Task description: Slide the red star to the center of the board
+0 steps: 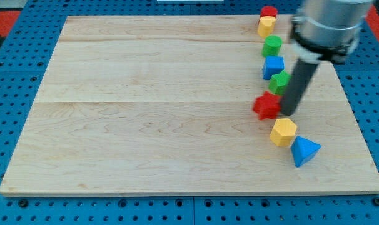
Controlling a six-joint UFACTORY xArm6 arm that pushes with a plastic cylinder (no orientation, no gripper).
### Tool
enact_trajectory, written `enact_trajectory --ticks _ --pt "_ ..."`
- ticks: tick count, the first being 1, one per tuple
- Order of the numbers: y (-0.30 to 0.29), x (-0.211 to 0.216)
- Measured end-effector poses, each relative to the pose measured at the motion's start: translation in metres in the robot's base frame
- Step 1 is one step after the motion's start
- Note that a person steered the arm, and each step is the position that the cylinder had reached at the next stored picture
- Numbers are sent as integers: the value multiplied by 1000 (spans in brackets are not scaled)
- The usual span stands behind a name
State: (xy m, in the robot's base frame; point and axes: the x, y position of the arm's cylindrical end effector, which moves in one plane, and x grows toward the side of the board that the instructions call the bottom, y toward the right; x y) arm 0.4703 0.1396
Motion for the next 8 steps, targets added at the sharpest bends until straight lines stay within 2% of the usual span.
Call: enact_trajectory --ticks 1,3,4,6,7,8 --pt "-79 13" --pt "-17 -17" --pt "-37 -18" --pt "-57 -74" --pt "-93 -89" --pt "-175 -89"
